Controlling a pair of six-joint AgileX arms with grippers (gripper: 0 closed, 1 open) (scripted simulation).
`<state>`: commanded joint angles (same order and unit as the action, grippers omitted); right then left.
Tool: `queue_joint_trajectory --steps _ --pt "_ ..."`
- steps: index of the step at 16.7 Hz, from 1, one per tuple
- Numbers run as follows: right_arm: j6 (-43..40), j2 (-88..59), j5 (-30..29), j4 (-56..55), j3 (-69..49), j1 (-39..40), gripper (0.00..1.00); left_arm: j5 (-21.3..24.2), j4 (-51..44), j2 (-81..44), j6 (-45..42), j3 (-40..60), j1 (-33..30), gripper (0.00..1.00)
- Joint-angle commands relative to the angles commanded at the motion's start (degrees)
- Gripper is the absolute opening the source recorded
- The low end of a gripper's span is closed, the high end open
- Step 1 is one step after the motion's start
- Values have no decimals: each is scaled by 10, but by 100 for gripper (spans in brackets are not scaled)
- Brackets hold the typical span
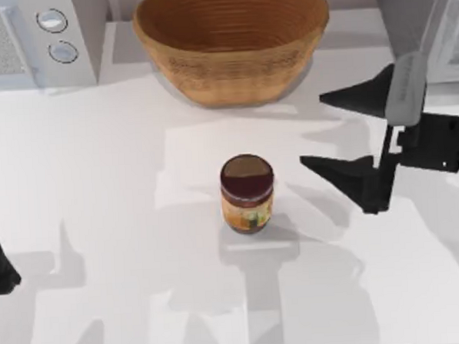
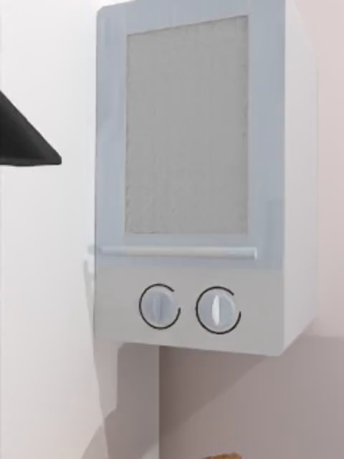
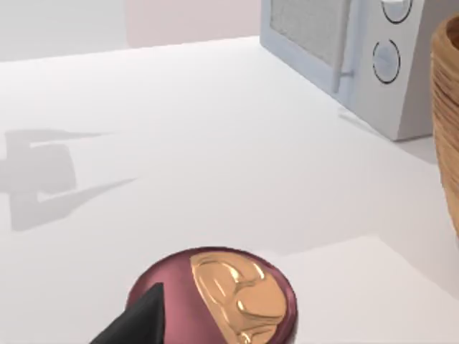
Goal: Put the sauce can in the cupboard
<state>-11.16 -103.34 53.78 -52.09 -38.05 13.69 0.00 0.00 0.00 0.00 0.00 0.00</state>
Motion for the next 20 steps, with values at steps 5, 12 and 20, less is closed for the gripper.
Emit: queue_joint_trajectory --steps 5,12,20 --pt "-15 -96 49 -44 -30 9 100 0 0 0 0 0 0 100" --pt "-33 -219 115 -100 -80 21 100 0 0 0 0 0 0 100" --pt "-45 -322 172 -147 -140 25 100 0 0 0 0 0 0 100"
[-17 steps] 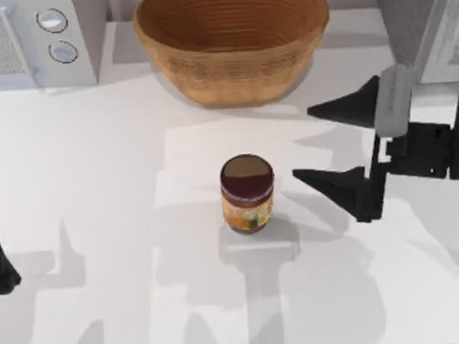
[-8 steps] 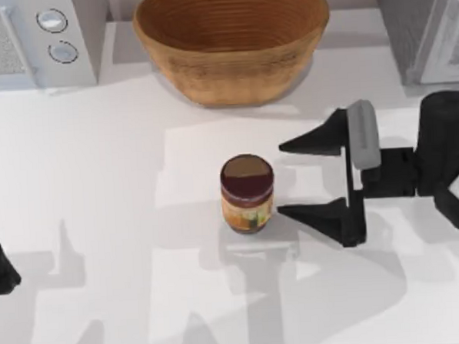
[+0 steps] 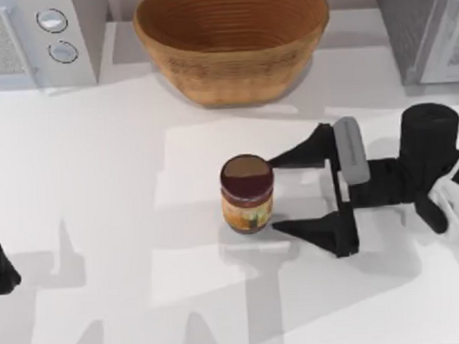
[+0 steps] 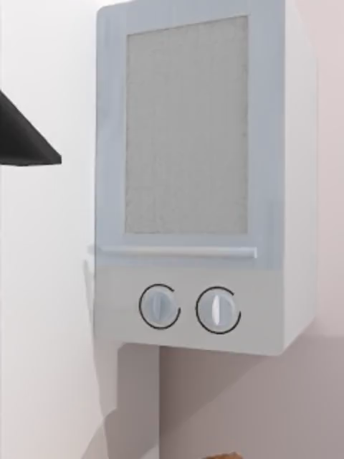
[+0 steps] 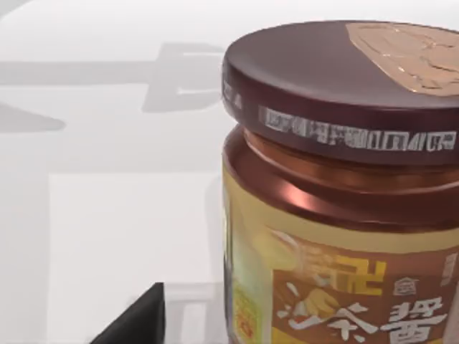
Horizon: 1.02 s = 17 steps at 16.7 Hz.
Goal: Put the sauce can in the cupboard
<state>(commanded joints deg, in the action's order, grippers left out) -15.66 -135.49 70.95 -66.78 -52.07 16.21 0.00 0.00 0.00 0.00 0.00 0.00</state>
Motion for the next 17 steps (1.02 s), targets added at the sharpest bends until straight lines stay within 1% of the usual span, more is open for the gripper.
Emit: queue_joint_trajectory --steps 8,10,15,17 --pt "1 1 -2 0 0 -1 100 0 0 0 0 0 0 100" --pt "12 -7 -15 -6 -12 15 100 0 0 0 0 0 0 100" --pt "49 -38 -74 -28 -54 76 100 0 0 0 0 0 0 100" --pt "53 -42 -82 -31 -60 84 100 0 0 0 0 0 0 100"
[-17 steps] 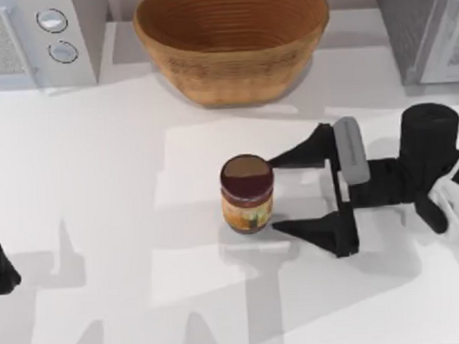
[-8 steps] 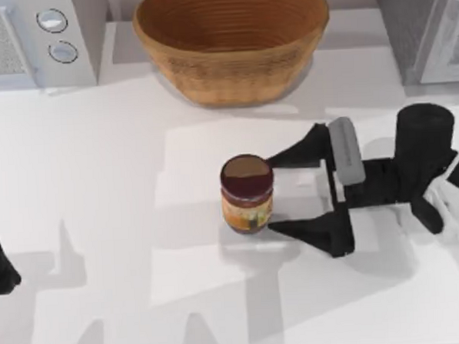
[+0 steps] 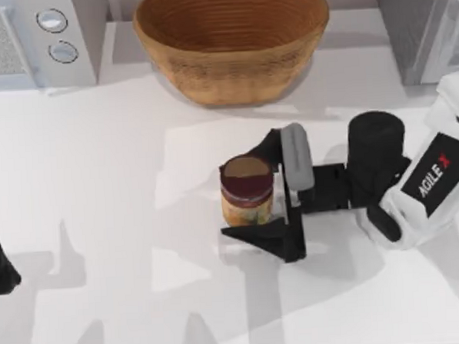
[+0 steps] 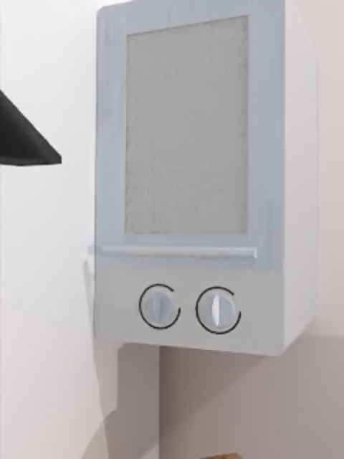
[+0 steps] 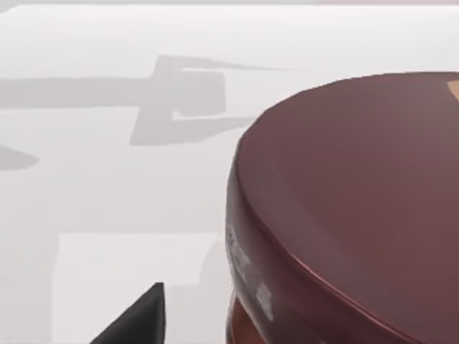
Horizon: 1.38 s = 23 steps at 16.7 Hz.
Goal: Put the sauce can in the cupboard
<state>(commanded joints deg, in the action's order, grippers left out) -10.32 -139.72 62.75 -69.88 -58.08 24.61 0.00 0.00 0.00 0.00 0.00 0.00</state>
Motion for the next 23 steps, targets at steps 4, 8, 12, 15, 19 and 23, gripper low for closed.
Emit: queue_joint_trajectory --steps 4,8,12,15,19,23 --pt "0 0 0 0 0 0 92 0 0 0 0 0 0 100" --pt "0 0 0 0 0 0 62 0 0 0 0 0 0 100" --pt "0 0 0 0 0 0 32 0 0 0 0 0 0 100" --pt "0 0 0 0 0 0 10 0 0 0 0 0 0 100" --pt "0 0 0 0 0 0 0 0 0 0 0 0 0 100" --pt "0 0 0 0 0 0 0 0 0 0 0 0 0 100"
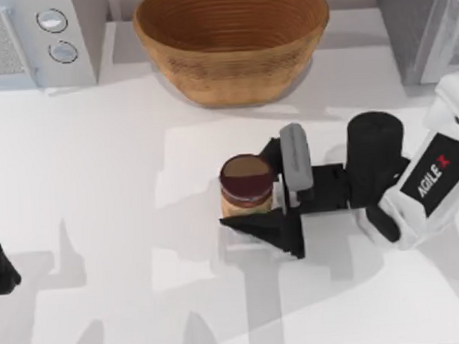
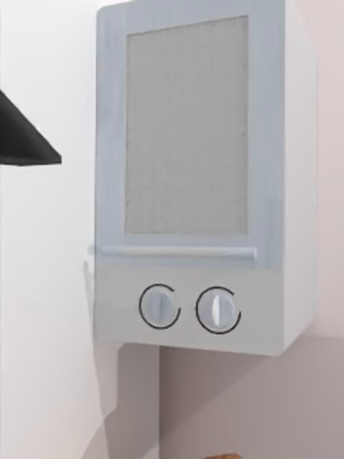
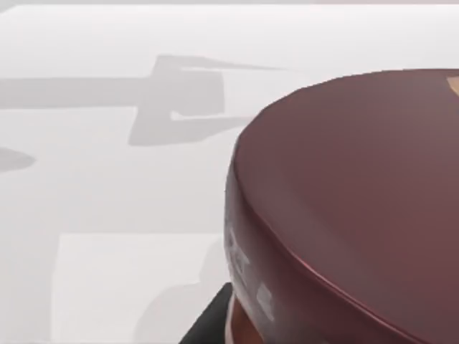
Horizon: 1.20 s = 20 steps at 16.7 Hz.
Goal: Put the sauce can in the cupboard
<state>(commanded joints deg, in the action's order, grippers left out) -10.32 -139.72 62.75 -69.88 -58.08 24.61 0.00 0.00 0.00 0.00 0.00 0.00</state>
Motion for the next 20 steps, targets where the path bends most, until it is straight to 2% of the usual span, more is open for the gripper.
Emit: queue_joint_trajectory --steps 5,14,20 --pt "0 23 1 22 -1 0 0 0 0 0 0 0 0 100" --pt "5 257 3 267 -13 -2 0 0 0 0 0 0 0 100" --pt "6 275 4 285 -13 -2 0 0 0 0 0 0 0 100"
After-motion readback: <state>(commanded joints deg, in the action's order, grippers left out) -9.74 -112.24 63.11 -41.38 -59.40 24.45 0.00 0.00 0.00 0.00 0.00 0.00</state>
